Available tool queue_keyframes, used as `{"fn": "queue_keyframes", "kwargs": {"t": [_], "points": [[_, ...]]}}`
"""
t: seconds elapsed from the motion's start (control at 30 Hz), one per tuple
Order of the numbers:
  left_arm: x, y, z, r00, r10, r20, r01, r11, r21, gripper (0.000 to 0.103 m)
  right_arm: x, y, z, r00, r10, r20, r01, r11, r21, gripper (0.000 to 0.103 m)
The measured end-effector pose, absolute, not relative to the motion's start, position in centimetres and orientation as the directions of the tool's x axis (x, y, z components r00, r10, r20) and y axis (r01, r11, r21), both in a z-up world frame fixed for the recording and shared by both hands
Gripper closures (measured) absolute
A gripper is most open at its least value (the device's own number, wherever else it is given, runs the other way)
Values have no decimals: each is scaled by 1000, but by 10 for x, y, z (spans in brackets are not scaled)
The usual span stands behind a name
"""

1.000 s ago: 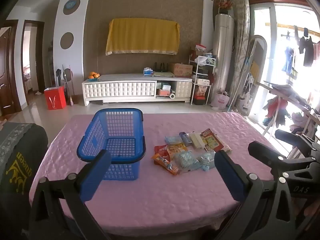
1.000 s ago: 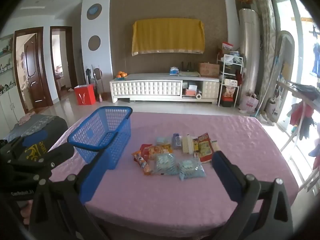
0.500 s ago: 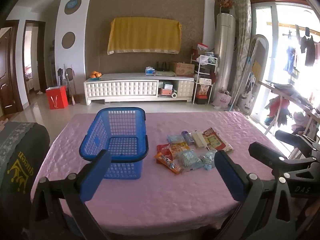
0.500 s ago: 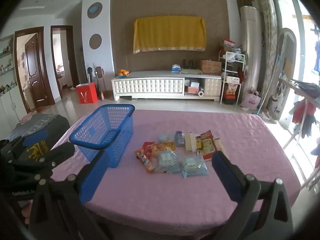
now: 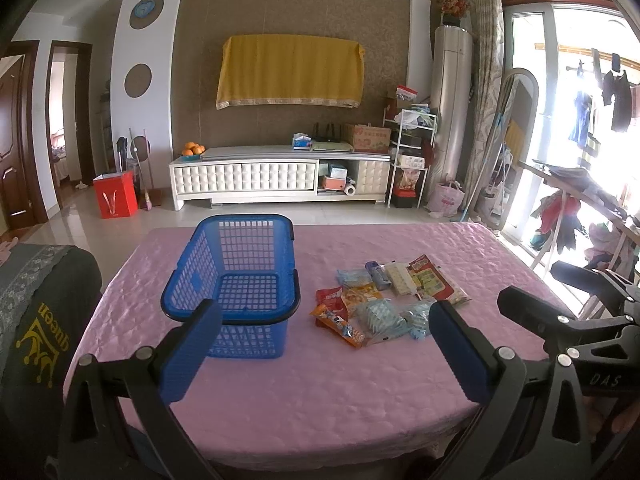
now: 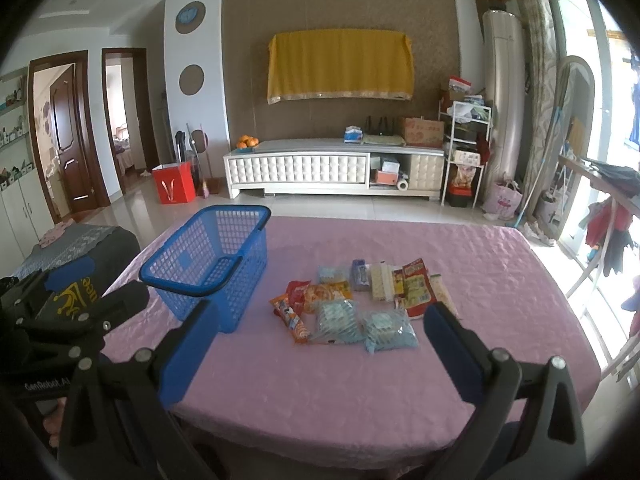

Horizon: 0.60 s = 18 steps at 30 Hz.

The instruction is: Organize snacks

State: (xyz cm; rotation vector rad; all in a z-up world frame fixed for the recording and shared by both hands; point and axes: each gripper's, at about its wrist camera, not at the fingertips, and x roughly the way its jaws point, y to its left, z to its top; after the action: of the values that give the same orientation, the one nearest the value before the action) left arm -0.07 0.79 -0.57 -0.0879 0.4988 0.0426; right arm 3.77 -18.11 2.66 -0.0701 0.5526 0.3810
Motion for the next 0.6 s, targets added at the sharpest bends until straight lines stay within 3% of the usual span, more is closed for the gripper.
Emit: {"fn": "queue_keyframes", "kwargs": {"t": [0.6], "points": [[-1,6,-5,878,20,-479,-63,995,-72,1,39,-179,20,776,336,-533,-375,926,37,0]]}}
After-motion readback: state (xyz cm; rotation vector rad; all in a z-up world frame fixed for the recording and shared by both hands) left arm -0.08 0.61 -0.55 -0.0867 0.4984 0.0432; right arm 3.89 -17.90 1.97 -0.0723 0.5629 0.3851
